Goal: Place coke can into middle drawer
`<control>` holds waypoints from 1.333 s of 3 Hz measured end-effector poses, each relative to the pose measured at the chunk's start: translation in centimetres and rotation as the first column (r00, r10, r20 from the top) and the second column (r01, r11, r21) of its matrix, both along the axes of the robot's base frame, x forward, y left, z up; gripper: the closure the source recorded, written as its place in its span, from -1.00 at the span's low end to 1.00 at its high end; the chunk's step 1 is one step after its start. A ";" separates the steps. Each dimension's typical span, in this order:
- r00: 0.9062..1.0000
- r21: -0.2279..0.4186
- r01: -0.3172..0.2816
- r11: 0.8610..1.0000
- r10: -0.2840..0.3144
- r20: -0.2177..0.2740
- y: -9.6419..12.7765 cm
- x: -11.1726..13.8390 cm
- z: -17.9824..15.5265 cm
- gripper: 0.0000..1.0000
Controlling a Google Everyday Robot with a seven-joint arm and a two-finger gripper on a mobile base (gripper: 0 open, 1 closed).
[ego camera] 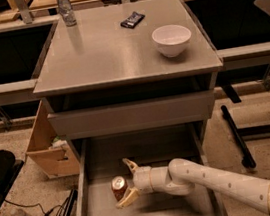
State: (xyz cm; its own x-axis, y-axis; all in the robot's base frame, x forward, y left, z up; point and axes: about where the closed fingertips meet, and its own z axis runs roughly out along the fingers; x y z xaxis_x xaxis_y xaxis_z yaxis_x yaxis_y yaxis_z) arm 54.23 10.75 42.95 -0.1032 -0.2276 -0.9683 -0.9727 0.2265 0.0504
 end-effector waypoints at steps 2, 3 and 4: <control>1.000 -0.041 -0.030 0.999 0.030 -0.002 0.5 -0.3 1.4 -1.00; 0.993 -0.137 -0.119 0.983 0.118 -0.015 1.5 -1.5 4.5 -1.00; 0.978 -0.265 -0.211 0.941 0.204 -0.052 2.2 -3.2 7.6 -1.00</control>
Offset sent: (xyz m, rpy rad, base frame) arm -0.0098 0.0113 0.0482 -0.1432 0.0033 0.0957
